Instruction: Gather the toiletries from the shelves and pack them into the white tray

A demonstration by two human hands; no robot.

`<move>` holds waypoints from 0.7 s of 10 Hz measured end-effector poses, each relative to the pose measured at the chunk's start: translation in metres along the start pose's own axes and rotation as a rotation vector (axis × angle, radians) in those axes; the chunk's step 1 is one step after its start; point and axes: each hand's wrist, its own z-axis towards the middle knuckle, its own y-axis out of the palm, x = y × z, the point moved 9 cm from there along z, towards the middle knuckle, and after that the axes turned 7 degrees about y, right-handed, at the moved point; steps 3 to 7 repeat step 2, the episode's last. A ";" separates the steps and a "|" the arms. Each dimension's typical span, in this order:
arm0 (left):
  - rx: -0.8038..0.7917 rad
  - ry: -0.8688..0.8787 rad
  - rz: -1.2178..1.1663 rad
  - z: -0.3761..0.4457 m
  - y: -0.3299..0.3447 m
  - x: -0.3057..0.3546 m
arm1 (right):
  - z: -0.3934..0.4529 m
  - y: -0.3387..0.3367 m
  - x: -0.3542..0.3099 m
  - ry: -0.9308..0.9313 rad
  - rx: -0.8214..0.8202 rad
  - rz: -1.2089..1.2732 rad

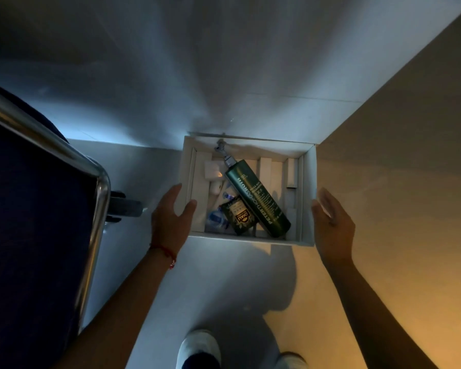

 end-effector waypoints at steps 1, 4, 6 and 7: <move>-0.019 0.123 0.142 -0.031 -0.008 0.032 | -0.027 -0.013 -0.028 -0.128 -0.023 -0.214; -0.032 0.226 0.266 -0.059 -0.017 0.060 | -0.053 -0.026 -0.055 -0.207 -0.029 -0.369; -0.032 0.226 0.266 -0.059 -0.017 0.060 | -0.053 -0.026 -0.055 -0.207 -0.029 -0.369; -0.032 0.226 0.266 -0.059 -0.017 0.060 | -0.053 -0.026 -0.055 -0.207 -0.029 -0.369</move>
